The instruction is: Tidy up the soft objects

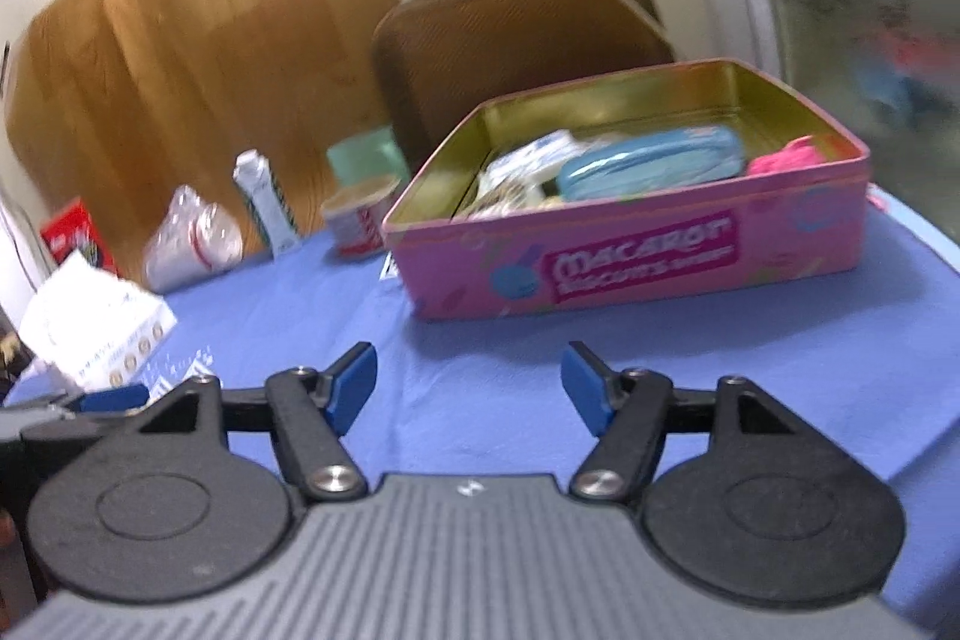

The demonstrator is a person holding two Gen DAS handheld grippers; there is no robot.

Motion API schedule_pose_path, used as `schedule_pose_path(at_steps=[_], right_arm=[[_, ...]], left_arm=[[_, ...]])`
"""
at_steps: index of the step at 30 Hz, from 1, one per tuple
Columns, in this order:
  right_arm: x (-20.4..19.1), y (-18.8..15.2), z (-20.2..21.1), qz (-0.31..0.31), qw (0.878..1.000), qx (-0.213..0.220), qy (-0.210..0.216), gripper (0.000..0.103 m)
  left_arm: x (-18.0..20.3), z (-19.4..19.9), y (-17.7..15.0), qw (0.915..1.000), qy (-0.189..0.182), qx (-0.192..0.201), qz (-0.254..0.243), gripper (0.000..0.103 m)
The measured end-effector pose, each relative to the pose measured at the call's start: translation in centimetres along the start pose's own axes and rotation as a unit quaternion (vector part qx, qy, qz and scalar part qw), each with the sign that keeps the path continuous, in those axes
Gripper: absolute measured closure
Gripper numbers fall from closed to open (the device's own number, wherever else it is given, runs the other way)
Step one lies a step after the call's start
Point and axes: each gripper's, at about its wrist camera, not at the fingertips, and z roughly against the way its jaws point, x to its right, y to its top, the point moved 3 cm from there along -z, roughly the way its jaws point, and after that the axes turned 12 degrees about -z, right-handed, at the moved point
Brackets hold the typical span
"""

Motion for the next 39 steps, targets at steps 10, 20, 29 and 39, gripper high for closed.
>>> schedule_pose_path(at_steps=[10, 20, 29, 39], right_arm=[[0.4, 0.9, 2.7, -0.042, 0.998, 0.035, 0.039, 0.032], [0.6, 0.0, 2.6, -0.043, 0.998, 0.020, 0.051, 0.031], [0.0, -0.2, 3.3, -0.027, 0.997, 0.034, 0.057, 0.030], [-0.8, 0.0, 4.5, -0.013, 0.995, 0.079, 0.051, 0.027]], left_arm=[[3.8, 3.2, 1.3, 0.9992, -0.034, 0.012, -0.017, 0.000], [5.9, 4.0, 1.0, 0.9994, -0.027, -0.006, -0.020, 0.000], [6.4, 5.0, 1.2, 0.9987, 0.025, 0.012, -0.042, 0.000], [6.8, 5.4, 1.3, 0.9988, 0.024, 0.015, -0.040, 0.000]])
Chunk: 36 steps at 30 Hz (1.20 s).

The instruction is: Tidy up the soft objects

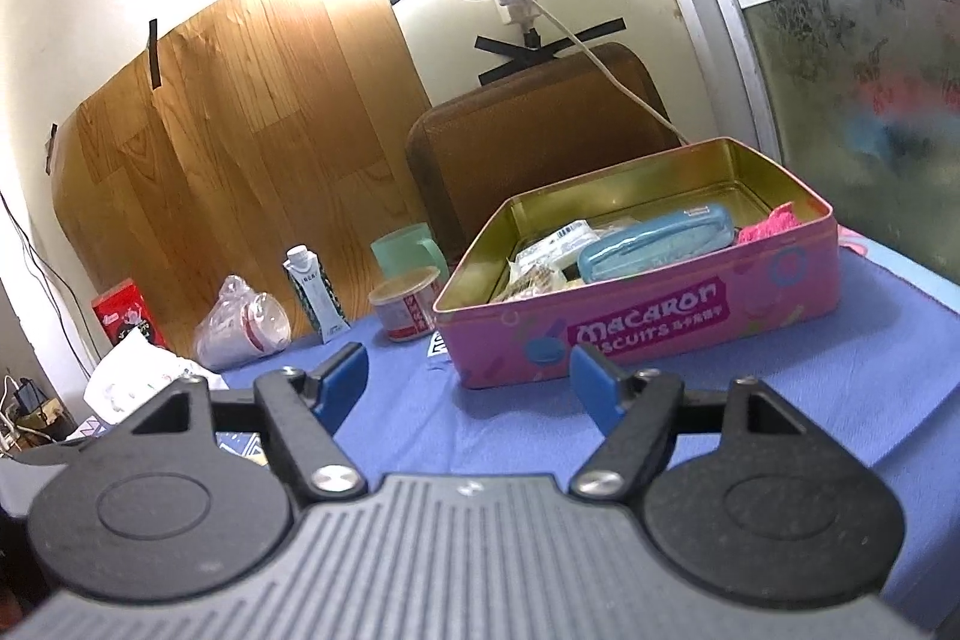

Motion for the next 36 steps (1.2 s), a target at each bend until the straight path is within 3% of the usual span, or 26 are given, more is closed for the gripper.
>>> schedule_pose_path(at_steps=[13, 36], right_arm=[[0.4, -0.7, -0.9, -0.014, 1.000, -0.024, 0.000, 0.026], [2.2, -1.2, -2.0, -0.046, 0.998, -0.052, -0.007, 0.024]], left_arm=[[1.1, -1.7, -1.6, 0.9963, -0.038, -0.077, 0.001, 0.000], [2.2, -3.8, -2.5, 0.9913, -0.039, -0.126, -0.001, 0.000]])
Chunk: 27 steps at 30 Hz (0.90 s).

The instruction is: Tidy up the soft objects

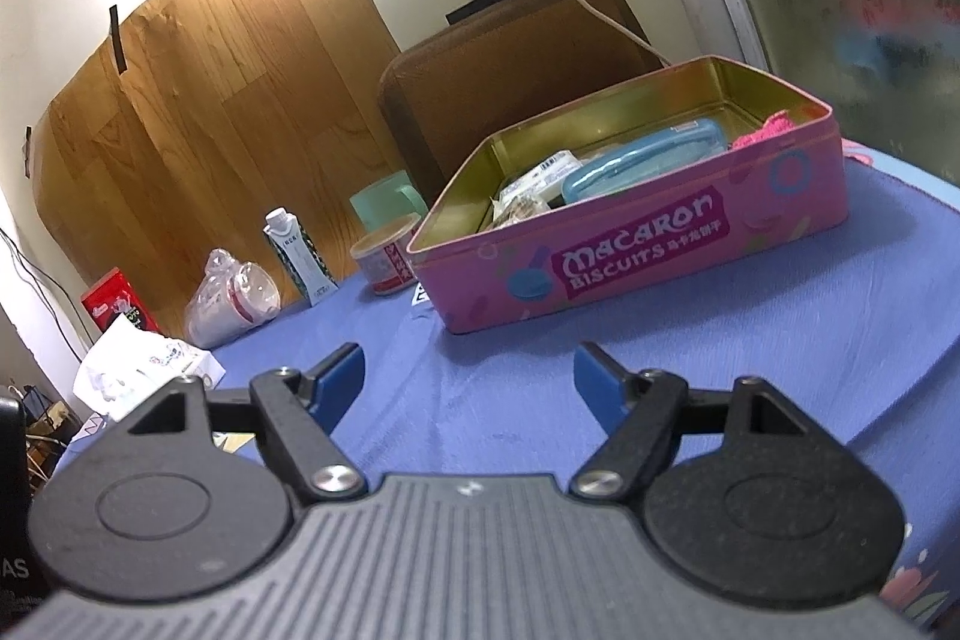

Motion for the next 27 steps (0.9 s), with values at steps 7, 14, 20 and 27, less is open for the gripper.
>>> schedule_pose_path(at_steps=[7, 14, 20, 27], right_arm=[[0.5, 0.0, -0.3, -0.007, 1.000, -0.007, -0.001, 0.024], [0.7, 0.1, -0.6, -0.011, 1.000, -0.009, -0.001, 0.024], [0.9, 0.1, -0.7, -0.014, 1.000, -0.013, 0.000, 0.024], [1.1, 0.2, -0.8, -0.015, 1.000, -0.015, 0.001, 0.024]], left_arm=[[0.0, -0.5, -0.1, 0.9999, -0.002, -0.010, -0.003, 0.000], [0.2, -1.0, -0.2, 0.9998, 0.001, -0.018, -0.004, 0.000], [0.3, -1.1, -0.2, 0.9998, 0.002, -0.022, -0.004, 0.000], [0.4, -1.1, -0.2, 0.9997, 0.003, -0.022, -0.005, 0.000]])
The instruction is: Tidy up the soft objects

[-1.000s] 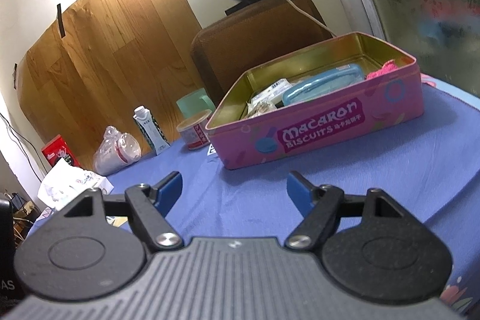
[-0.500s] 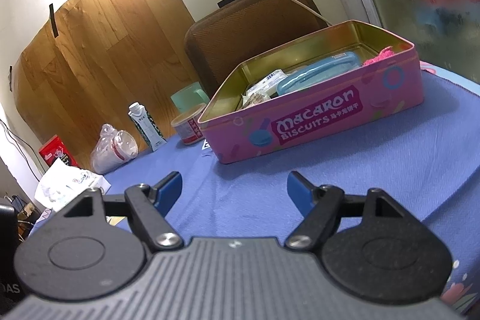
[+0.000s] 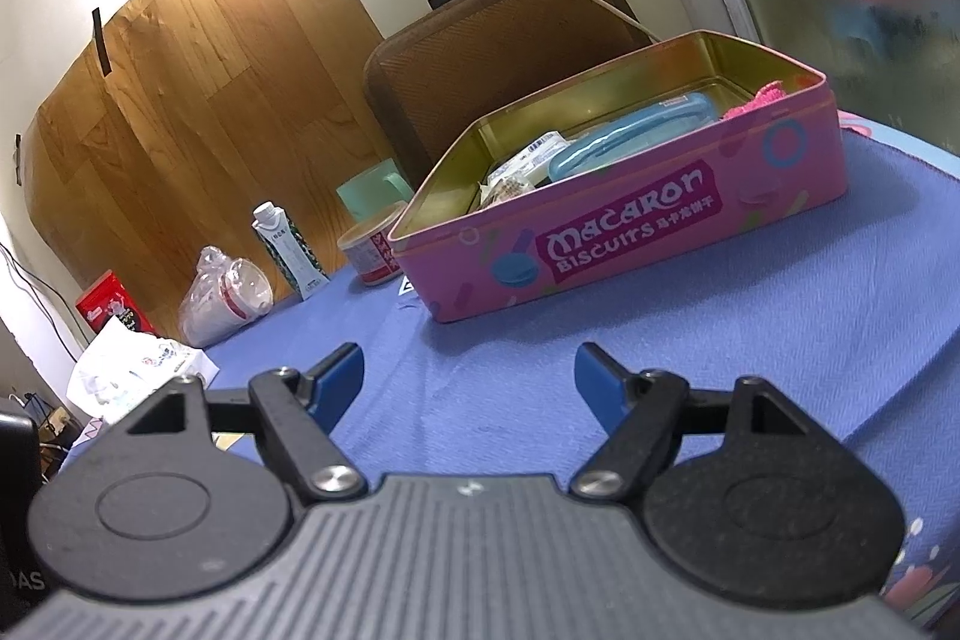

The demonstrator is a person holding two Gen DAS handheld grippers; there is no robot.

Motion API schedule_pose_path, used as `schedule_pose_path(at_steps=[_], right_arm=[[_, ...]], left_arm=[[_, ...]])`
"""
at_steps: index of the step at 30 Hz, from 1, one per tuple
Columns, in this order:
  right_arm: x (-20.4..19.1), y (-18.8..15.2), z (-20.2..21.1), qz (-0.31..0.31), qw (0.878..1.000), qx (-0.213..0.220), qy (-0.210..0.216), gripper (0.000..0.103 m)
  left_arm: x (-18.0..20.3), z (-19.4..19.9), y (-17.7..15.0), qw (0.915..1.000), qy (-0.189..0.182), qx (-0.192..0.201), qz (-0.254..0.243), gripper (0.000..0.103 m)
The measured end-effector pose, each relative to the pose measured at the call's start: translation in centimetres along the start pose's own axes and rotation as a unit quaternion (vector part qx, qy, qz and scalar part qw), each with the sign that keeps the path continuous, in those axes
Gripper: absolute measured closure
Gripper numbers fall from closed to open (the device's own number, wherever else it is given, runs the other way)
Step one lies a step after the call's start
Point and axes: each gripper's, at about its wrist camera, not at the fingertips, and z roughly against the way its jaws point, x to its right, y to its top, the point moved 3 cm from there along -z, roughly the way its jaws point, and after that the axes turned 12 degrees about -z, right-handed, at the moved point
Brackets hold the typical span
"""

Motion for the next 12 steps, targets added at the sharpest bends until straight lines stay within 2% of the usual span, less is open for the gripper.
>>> schedule_pose_path(at_steps=[12], right_arm=[[0.00, 0.01, 0.05, 0.000, 1.000, -0.001, 0.000, 0.024]], left_arm=[[0.12, 0.32, -0.02, 0.9998, -0.008, 0.014, -0.008, 0.000]])
